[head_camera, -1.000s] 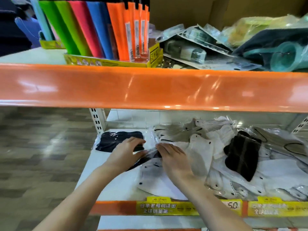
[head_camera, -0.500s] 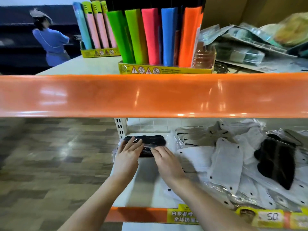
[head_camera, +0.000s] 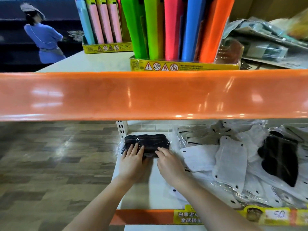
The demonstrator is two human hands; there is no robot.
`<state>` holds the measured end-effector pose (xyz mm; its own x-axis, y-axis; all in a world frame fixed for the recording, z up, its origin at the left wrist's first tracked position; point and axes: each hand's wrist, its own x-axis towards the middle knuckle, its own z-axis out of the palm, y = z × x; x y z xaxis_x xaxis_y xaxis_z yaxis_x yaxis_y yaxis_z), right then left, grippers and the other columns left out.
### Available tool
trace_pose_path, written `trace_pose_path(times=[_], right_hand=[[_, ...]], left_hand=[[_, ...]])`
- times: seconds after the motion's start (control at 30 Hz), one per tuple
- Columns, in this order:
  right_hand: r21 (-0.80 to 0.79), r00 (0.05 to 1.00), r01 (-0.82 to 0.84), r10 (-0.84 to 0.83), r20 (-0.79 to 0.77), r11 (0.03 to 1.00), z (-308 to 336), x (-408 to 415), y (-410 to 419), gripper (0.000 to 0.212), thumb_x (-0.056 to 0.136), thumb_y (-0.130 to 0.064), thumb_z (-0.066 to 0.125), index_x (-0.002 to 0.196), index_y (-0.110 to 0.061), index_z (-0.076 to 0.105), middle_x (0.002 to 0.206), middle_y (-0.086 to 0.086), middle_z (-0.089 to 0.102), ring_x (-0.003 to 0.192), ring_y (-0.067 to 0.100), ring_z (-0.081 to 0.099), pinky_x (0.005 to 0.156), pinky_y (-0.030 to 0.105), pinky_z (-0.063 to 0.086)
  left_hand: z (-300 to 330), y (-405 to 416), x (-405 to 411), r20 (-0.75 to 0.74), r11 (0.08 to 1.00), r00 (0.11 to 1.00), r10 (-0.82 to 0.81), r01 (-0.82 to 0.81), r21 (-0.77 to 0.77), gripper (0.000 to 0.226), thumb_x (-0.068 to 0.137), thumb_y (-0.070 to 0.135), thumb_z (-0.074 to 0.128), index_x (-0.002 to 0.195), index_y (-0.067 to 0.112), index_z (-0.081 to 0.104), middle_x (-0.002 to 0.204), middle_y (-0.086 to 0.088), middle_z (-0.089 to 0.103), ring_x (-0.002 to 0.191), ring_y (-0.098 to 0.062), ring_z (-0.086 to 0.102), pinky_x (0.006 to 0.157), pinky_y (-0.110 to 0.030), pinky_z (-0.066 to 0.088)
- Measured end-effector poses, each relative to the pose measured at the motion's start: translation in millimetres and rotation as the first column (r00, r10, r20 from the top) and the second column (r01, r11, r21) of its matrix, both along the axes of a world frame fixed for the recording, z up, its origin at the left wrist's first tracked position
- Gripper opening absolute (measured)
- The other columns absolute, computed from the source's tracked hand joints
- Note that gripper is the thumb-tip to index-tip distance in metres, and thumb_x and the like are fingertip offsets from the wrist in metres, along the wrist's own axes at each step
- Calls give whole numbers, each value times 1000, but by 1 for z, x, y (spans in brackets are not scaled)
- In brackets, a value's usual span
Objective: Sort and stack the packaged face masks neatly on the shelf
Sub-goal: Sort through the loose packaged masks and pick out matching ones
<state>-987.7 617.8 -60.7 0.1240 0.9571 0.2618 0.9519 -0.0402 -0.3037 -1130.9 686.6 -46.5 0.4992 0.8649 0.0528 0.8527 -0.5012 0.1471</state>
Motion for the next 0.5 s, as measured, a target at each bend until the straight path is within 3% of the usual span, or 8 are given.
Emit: trace_pose_path(times=[0.07, 0.13, 0.2, 0.5], right_hand=[[-8, 999, 1, -1, 37, 1000, 2, -1, -2, 38, 76, -13, 67, 113, -3, 67, 121, 11, 65, 111, 24, 63, 93, 34, 49], [-76, 998, -19, 23, 52, 997, 6, -3, -2, 46, 94, -19, 52, 137, -4, 48, 147, 9, 42, 136, 22, 40, 112, 34, 29], [-138, 997, -2, 13, 76, 990, 5, -1, 0, 50, 102, -27, 35, 149, -10, 29, 158, 3, 21, 146, 16, 17, 118, 34, 11], [-223, 996, 32, -12, 87, 974, 12, -6, 9, 55, 103, -35, 30, 150, -9, 24, 159, 7, 16, 147, 19, 11, 118, 36, 10]], left_hand=[[1, 0, 0, 1, 999, 1000, 0, 0, -38, 60, 99, 52, 28, 151, 25, 19, 160, -1, 11, 147, -17, 5, 118, -35, 8], [2, 1, 1, 13, 999, 1000, 5, -5, -50, 58, 100, 49, 28, 151, 24, 18, 160, -1, 10, 147, -17, 4, 119, -36, 7], [2, 2, 4, 28, 999, 999, 23, -22, -46, 55, 101, 44, 28, 151, 24, 19, 160, -1, 11, 147, -18, 4, 119, -37, 7], [3, 15, 8, 1, 998, 999, 32, -32, -51, 52, 100, 27, 30, 151, 22, 19, 160, 0, 11, 147, -18, 4, 118, -41, 5]])
